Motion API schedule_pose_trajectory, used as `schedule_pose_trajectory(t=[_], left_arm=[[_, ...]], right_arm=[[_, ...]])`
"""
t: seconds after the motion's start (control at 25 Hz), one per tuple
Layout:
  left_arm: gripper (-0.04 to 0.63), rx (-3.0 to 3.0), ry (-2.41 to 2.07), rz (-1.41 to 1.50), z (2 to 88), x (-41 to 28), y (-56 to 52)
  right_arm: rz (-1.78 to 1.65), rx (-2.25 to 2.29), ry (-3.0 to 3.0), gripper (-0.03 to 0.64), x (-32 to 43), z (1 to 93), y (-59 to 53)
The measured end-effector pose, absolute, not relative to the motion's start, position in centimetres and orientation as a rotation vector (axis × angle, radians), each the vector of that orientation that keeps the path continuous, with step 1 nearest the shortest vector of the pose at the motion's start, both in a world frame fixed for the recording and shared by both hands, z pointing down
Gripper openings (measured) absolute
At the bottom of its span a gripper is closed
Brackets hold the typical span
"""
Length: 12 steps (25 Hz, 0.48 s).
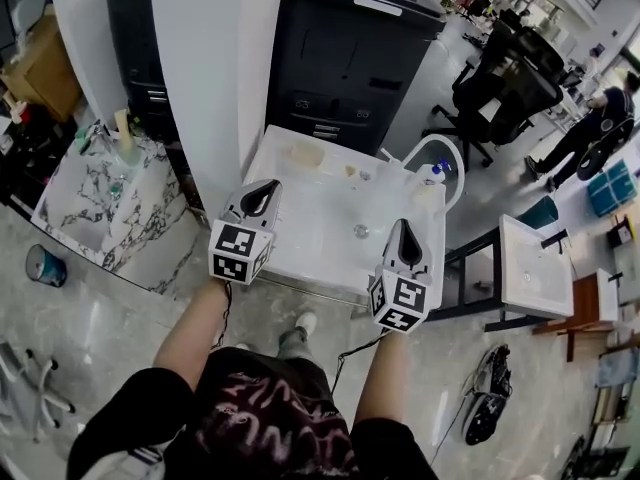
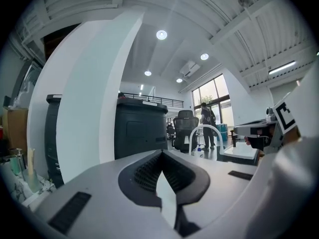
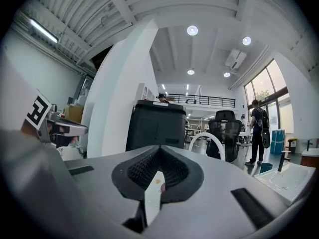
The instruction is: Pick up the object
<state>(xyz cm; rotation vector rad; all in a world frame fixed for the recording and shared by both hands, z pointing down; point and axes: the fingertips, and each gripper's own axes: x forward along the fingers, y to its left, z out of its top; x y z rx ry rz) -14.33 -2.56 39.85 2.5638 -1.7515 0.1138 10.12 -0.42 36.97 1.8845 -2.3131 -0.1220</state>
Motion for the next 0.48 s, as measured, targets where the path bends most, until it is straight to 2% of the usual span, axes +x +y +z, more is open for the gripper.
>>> schedule_pose_trajectory(t=[0.48], left_arm=[[0.014,2.438,-1.86,0.206,41.4,-8.3,-15.9]], right_arm=[[0.005,1.728,-2.445,0.015,14.3,40.0,-15.9]])
